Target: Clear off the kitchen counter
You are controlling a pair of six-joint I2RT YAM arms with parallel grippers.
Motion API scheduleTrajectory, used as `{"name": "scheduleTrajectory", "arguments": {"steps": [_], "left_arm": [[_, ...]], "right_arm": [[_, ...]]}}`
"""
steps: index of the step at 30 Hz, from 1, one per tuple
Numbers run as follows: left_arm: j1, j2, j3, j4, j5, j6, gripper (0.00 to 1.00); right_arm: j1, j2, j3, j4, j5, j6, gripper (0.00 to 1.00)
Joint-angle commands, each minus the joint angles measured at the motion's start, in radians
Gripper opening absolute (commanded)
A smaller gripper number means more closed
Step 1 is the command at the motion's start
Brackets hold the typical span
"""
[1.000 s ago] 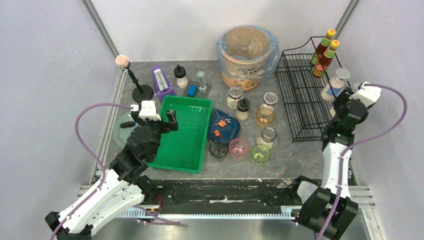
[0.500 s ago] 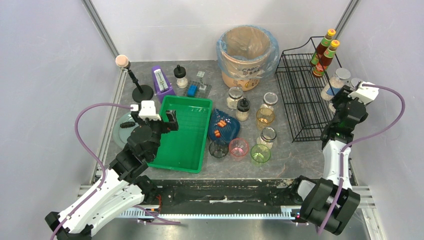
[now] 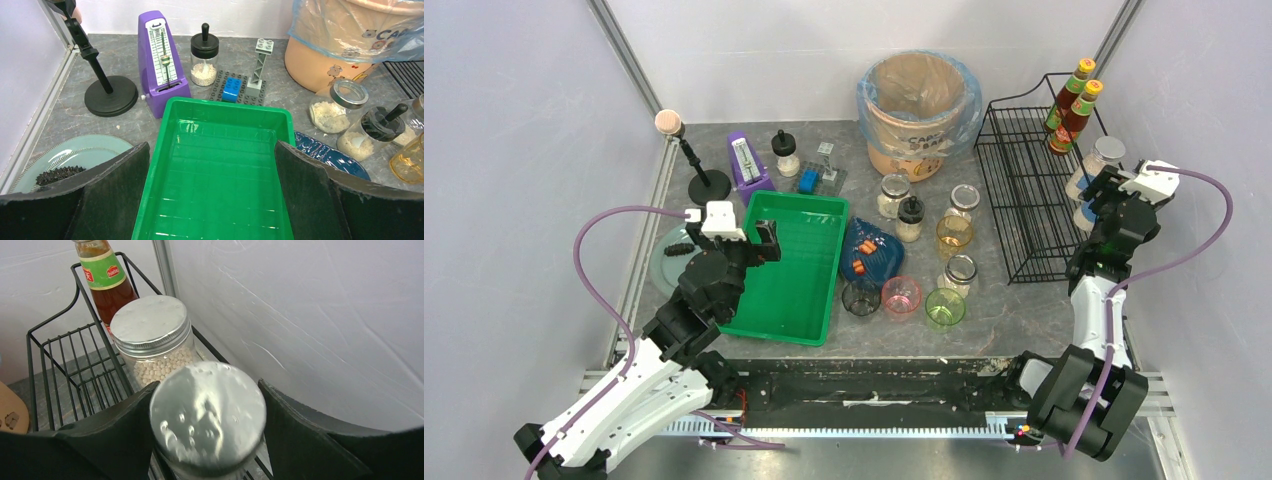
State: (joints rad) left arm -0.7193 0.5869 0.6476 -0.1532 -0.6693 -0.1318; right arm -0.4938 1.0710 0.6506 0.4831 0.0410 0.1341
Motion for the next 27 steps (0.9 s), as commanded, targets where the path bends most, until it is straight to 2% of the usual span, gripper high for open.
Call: {"name": "scheduleTrajectory", "arguments": {"steps": [1,5,8,13,17,22,27], "left_arm": [[0.004,-0.005,-0.004,0.05,0.013,-0.037,1.0],[0.004,-0.009,-0.004,0.048,0.017,-0.038,1.0],[0.004,-0.011,-0.005,0.049,0.018,-0.038,1.0],[0.004,-0.016,-0.005,0.049,0.021,-0.038,1.0],[0.005,-0.018,-0.006,0.049,0.021,-0.038,1.0],[0.004,-0.022,-0.005,0.047,0.022,-0.039,1.0],[0.004,-0.021,-0.003,0.044,0.026,-0.042,1.0]], "right_arm": [[-0.005,0.0,0.02,0.03,-0.015,0.024,0.72],[-0.005,-0.007,0.025,0.018,-0.007,0.039,0.71],[-0.005,-0.014,0.039,0.001,-0.01,0.044,0.67],[-0.005,-0.018,0.072,-0.008,-0.038,0.049,0.53],[-0.005,-0.001,0.096,0.0,-0.079,0.06,0.49],[-0.006,0.013,0.1,0.013,-0.082,0.063,0.5],[-0.006,-0.016,0.092,-0.006,-0.076,0.051,0.66]]}}
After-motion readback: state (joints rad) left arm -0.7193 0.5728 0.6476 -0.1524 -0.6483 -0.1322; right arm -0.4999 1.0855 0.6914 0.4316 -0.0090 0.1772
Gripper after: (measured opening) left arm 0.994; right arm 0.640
